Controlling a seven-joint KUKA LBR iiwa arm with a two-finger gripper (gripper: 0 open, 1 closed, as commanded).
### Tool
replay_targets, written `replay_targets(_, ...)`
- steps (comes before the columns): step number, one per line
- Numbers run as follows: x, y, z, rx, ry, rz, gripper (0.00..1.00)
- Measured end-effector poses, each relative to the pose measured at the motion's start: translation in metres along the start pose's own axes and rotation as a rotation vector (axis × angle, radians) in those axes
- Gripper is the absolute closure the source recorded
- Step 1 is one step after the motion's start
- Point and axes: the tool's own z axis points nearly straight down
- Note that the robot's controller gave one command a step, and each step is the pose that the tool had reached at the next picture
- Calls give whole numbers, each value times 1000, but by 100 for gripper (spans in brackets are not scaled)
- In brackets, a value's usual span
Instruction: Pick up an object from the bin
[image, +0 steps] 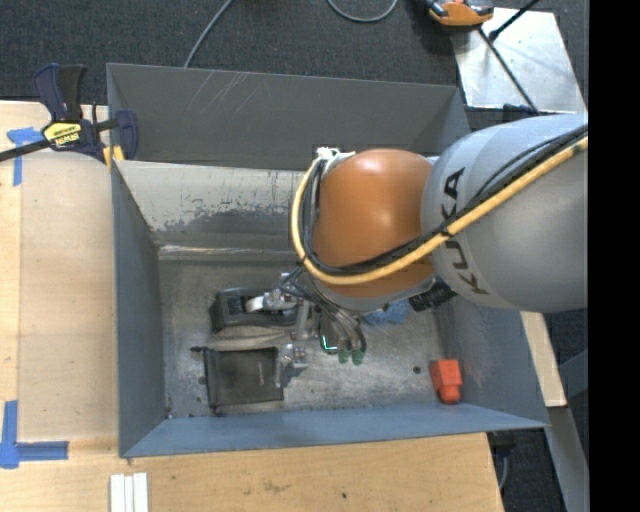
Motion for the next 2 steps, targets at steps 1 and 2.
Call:
replay_targets(1, -5, 5, 66, -6, -26, -91, 0)
replay_targets(2, -17, 1, 71, -16, -25, -68, 0)
